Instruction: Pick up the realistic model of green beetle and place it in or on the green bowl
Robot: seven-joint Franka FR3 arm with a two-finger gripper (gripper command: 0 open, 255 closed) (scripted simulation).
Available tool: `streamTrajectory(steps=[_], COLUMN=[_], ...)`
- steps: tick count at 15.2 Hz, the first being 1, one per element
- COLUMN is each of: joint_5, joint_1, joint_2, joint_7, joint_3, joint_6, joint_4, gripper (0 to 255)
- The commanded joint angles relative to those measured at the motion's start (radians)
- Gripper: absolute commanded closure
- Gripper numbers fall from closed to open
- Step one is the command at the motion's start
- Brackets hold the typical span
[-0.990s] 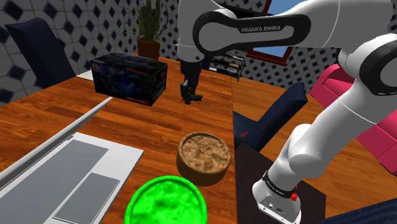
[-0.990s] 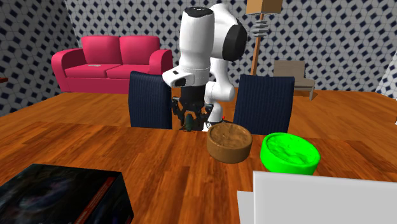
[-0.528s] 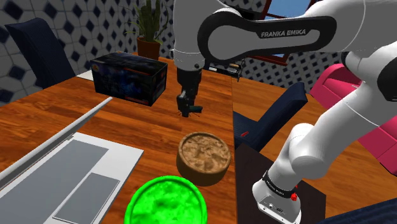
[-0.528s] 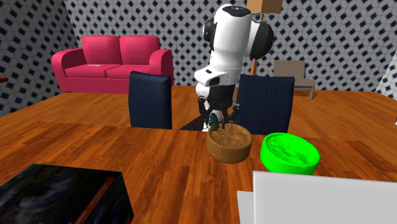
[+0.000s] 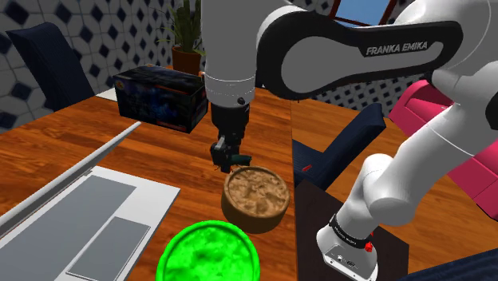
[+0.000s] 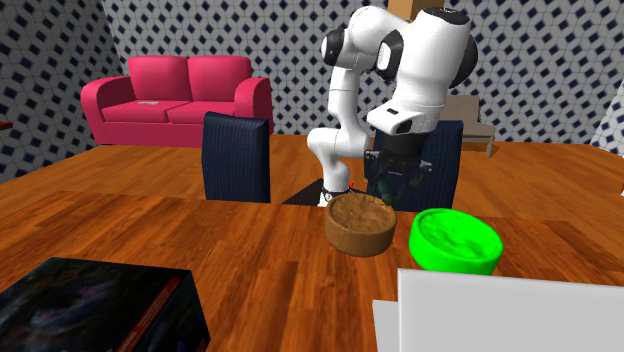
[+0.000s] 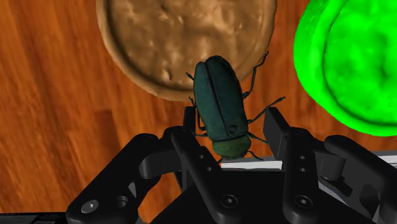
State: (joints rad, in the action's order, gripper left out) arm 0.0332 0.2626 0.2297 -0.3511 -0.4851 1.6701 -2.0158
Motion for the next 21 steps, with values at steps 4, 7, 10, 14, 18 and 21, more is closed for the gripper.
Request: streamTrajectory(steps=[4,7,10,14,18,21], joint_5=[0.011,0.005,-0.012,-0.049,-0.051,-0.055], joint_1=[0.045,0.073,0.104,0.147,0.148,0.149], joint_2=[-0.046,-0.092,-0.151,-0.237,-0.24,-0.245], joint_7=[-0.131,-0.217,-0.308,-0.418,-0.42,-0.423], joint_3=[-0.082,-0.134,-0.187,-0.242,-0.242,-0.242], joint_6=[-0.015,-0.025,-0.036,-0.039,0.015,0.054], joint_4=[0.054,0.103,0.163,0.231,0.18,0.144], gripper=[255,255,255,255,255,255])
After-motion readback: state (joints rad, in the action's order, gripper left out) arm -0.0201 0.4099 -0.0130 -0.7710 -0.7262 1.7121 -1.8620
